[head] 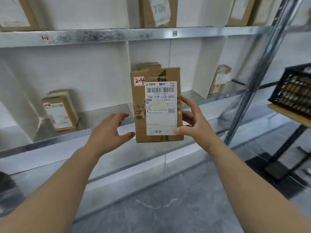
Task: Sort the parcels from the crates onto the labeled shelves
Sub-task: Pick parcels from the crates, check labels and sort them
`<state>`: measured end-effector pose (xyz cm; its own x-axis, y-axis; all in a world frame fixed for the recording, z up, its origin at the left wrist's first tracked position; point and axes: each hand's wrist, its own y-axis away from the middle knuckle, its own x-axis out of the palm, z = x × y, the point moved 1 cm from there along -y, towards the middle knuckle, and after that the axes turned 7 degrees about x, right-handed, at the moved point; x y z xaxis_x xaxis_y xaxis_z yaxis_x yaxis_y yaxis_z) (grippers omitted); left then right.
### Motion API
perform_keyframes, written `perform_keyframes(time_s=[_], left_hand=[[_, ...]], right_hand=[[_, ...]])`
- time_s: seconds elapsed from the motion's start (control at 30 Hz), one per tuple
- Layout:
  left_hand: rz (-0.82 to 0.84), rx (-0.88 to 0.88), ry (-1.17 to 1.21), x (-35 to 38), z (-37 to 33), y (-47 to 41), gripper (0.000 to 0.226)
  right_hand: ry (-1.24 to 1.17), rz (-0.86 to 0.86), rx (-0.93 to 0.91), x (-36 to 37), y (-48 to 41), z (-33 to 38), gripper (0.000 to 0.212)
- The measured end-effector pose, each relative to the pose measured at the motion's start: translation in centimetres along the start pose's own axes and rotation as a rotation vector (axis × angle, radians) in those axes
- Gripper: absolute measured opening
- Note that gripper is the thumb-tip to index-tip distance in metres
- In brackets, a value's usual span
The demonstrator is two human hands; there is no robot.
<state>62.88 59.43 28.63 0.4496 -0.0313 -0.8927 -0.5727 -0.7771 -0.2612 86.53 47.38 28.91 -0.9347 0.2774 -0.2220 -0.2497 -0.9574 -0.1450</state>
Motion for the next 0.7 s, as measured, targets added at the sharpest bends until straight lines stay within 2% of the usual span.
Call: perform_keyframes(time_s=[0.23,0.7], left_hand=[[0.065,0.17,0.032,4.6,-5.0,-9.5,0.067],[0.107,0.325,0.082,11.9,-12.0,-27.0,0.074]], right_hand=[[0.012,-0.141,0.035,-8.2,-3.3,-1.8,0.088],[0.001,-0.314,0.064,-21.0,-10.8,-5.7,0.093]])
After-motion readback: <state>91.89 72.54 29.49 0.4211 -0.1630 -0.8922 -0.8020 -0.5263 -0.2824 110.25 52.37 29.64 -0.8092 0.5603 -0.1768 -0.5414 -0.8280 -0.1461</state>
